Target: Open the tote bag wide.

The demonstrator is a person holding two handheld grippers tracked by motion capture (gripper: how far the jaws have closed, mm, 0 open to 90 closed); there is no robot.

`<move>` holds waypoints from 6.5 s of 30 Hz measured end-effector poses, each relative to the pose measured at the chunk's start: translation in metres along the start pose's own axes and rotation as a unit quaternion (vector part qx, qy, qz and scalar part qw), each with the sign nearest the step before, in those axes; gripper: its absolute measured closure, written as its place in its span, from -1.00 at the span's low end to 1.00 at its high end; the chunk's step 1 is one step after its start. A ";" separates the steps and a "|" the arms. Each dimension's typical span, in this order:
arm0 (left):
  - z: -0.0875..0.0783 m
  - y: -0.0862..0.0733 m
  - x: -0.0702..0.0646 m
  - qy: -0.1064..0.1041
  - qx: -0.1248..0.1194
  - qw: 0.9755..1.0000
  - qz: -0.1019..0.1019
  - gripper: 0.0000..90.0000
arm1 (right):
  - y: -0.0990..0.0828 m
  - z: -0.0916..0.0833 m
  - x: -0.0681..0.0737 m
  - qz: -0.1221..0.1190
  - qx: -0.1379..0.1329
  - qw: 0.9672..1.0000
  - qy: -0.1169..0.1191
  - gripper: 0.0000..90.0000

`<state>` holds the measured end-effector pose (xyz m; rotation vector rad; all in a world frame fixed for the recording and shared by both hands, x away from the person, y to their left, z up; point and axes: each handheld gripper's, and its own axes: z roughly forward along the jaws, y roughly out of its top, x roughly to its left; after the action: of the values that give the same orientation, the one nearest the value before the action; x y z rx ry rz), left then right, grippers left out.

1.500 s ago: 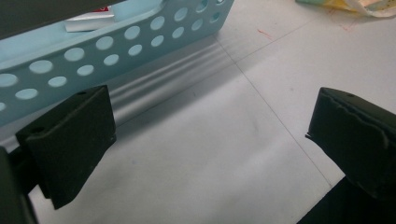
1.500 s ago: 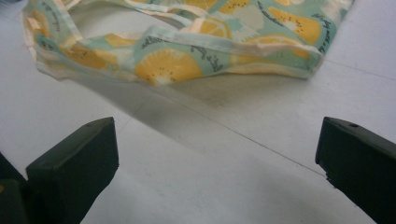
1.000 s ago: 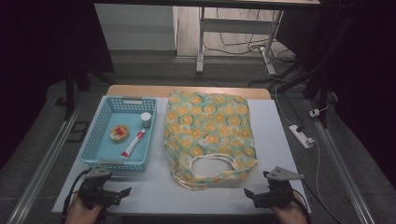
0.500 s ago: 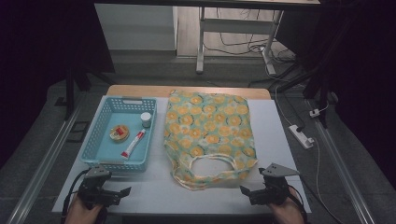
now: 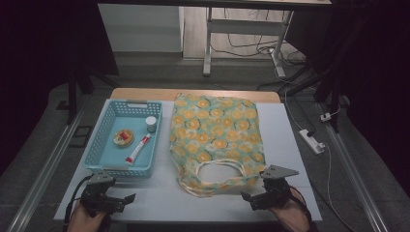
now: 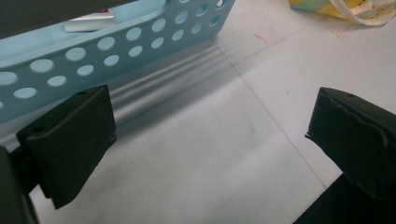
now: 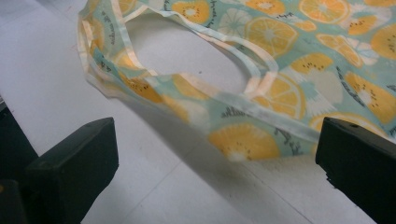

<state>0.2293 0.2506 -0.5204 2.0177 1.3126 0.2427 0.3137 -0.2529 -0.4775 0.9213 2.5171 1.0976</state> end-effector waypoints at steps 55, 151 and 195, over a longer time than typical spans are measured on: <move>0.002 0.001 0.001 -0.003 0.012 1.000 -0.002 -0.95 | 0.053 0.053 -0.011 -0.038 0.063 0.992 0.103 1.00; 0.003 0.001 0.002 -0.008 0.017 1.000 -0.006 -0.94 | 0.143 0.132 -0.118 0.016 0.036 0.999 0.030 -0.76; 0.004 0.002 0.002 -0.009 0.019 1.000 -0.007 -0.94 | 0.104 0.157 -0.046 -0.097 0.132 0.981 0.102 0.13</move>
<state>0.2332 0.2505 -0.5226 2.0369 1.3291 0.1951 0.4664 -0.1384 -0.5106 0.6300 2.9007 0.8505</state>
